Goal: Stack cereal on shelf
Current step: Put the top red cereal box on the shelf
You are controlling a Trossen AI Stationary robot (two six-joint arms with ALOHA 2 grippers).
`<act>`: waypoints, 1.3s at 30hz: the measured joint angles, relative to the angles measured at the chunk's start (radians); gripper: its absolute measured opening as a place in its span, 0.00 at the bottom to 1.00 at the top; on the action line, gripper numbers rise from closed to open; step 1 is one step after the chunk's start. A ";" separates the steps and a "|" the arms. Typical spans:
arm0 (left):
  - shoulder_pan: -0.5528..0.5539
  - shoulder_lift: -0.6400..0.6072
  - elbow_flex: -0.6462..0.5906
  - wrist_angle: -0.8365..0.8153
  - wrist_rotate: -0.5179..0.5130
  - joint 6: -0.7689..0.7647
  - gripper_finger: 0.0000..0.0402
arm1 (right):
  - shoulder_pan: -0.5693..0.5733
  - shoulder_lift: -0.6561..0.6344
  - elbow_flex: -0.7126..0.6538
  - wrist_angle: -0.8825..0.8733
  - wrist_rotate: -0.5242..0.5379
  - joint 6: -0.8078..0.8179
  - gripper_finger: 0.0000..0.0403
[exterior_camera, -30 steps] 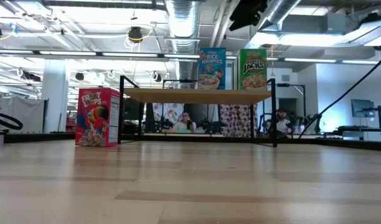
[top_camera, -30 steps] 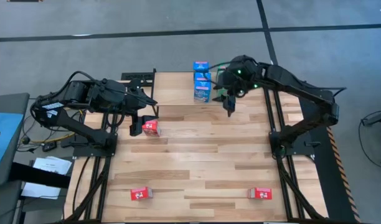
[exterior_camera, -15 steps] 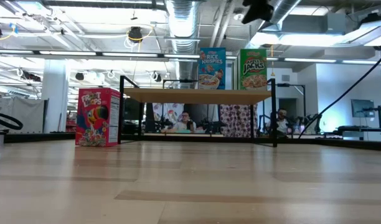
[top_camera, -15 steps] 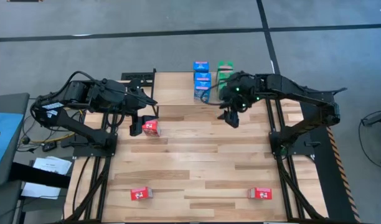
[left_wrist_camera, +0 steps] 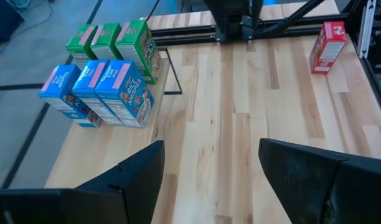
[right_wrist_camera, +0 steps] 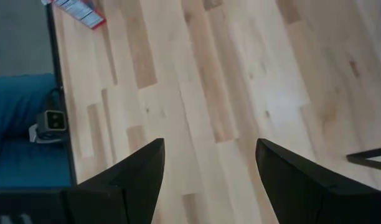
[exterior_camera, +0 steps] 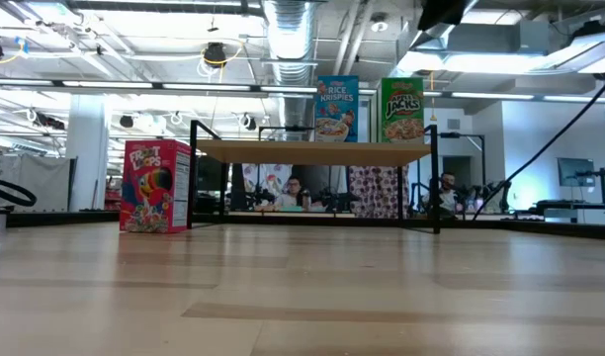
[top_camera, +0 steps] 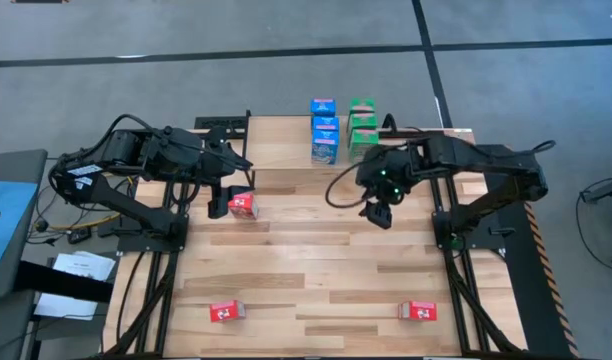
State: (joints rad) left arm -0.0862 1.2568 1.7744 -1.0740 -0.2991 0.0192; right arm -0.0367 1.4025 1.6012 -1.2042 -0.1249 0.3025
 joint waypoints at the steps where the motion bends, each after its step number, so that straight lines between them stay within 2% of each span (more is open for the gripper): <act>1: 0.000 0.000 0.000 0.001 -0.001 0.014 0.62 | 0.011 0.000 0.000 -0.001 0.000 0.012 0.69; 6: 0.000 0.000 0.000 0.002 -0.029 0.016 0.62 | 0.063 0.000 0.000 -0.005 0.002 0.083 0.69; 12: 0.003 0.000 0.000 0.003 -0.015 -0.032 0.62 | 0.124 0.000 0.000 -0.016 0.024 0.145 0.69; 15: 0.006 0.000 0.000 0.012 -0.063 -0.135 0.62 | 0.154 0.000 0.000 -0.016 0.025 0.167 0.69; 17: 0.021 0.000 0.000 0.013 -0.071 -0.144 0.62 | 0.172 0.000 0.000 -0.016 0.025 0.169 0.69; 26: 0.038 0.000 0.000 0.000 -0.011 -0.149 0.62 | 0.235 0.000 0.000 -0.017 0.028 0.206 0.69; 31: 0.037 0.007 0.000 -0.011 0.074 -0.148 0.62 | 0.268 0.001 0.000 -0.024 0.065 0.206 0.69; 34: 0.037 0.006 0.000 -0.043 0.107 -0.148 0.62 | 0.283 0.001 0.000 -0.039 0.081 0.206 0.69; 39: 0.038 0.006 0.000 -0.147 0.102 -0.098 0.62 | 0.293 0.001 0.000 -0.049 0.083 0.190 0.69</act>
State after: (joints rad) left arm -0.0486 1.2633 1.7744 -1.2212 -0.1976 -0.0784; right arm 0.2565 1.4033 1.6012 -1.2537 -0.0418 0.4924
